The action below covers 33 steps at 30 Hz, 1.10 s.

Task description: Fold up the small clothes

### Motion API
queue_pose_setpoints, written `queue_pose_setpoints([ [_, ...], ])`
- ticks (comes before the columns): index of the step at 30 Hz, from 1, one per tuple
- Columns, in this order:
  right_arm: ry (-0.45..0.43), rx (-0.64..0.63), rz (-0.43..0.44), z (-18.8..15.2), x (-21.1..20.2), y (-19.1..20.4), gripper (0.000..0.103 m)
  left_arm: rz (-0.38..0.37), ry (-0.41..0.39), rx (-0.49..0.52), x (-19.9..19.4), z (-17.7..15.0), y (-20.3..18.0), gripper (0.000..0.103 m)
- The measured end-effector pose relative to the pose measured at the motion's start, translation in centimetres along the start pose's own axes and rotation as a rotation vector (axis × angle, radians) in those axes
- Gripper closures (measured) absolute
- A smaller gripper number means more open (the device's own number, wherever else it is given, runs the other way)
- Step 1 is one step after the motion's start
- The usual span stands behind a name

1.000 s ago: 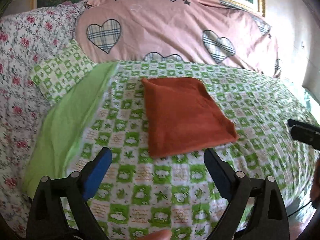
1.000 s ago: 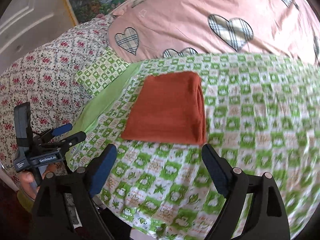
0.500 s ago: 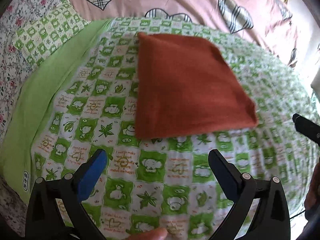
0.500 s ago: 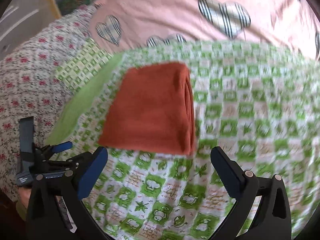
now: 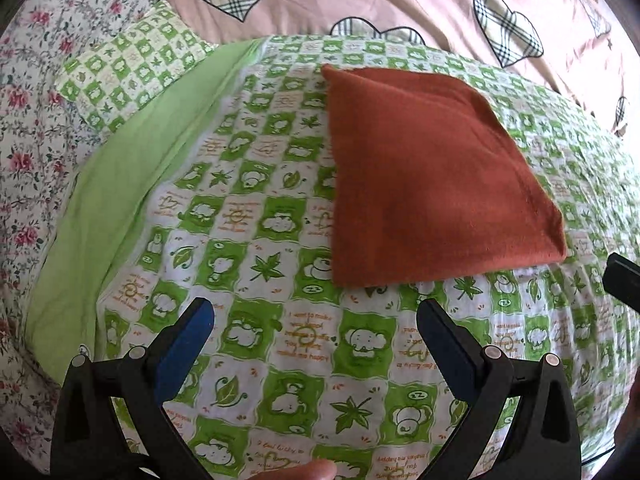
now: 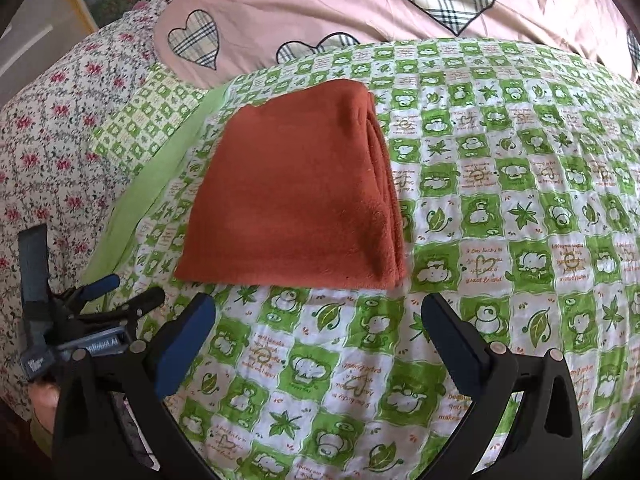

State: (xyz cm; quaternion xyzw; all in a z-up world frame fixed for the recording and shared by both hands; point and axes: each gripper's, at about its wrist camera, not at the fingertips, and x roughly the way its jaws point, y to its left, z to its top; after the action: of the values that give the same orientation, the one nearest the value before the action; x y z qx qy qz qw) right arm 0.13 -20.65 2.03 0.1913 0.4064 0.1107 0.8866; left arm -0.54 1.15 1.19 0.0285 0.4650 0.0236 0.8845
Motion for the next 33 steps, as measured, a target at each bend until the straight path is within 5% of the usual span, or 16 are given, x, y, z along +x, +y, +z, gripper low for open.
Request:
queue_pose_setpoints([
  [33,-0.002,-0.043,0.005,5.6,5.7,0.2,0.001,-0.056,-0.014,0.013,4.5,5.3,-1.6,0.001],
])
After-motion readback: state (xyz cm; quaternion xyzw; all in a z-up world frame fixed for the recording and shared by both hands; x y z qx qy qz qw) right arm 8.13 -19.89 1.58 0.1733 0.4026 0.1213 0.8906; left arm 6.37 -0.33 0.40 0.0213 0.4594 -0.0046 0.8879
